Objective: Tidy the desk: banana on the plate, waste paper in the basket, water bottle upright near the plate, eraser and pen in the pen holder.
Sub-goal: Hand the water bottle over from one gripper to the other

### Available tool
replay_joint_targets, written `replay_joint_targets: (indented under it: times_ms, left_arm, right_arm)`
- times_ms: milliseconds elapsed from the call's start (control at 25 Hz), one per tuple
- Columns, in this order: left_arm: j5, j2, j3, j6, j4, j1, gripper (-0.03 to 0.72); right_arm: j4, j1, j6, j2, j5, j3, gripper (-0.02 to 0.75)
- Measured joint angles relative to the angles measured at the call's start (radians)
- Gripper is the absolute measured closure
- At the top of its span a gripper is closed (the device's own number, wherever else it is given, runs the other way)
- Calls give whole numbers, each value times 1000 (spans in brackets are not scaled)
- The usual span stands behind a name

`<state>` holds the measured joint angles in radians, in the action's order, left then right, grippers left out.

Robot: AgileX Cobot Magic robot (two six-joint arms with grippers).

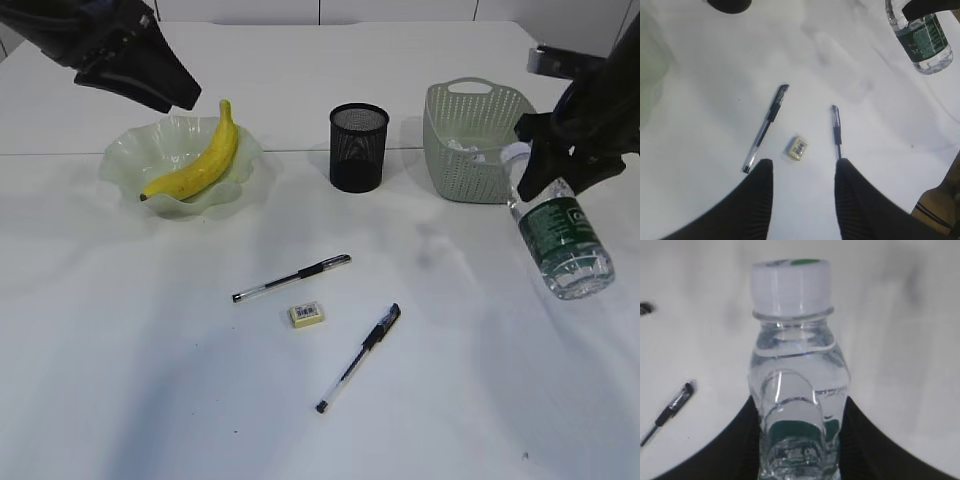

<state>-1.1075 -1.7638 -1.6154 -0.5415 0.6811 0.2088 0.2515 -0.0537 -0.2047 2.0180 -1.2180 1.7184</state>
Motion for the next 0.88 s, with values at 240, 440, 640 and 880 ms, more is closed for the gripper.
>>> replay_joint_targets:
  times_ms: [240, 440, 640, 880]
  left_arm:
    - [17, 0, 0, -6, 43, 0, 403]
    - [35, 0, 0, -34, 110, 0, 404]
    - [54, 0, 0, -84, 206, 0, 403]
    - [66, 0, 0, -121, 253, 0, 403]
  right_arm:
    - [86, 0, -16, -6, -2, 85, 450]
    - [198, 0, -56, -6, -5, 148, 450]
    - [291, 0, -106, -6, -13, 206, 450]
    - [392, 0, -179, -12, -21, 230, 451]
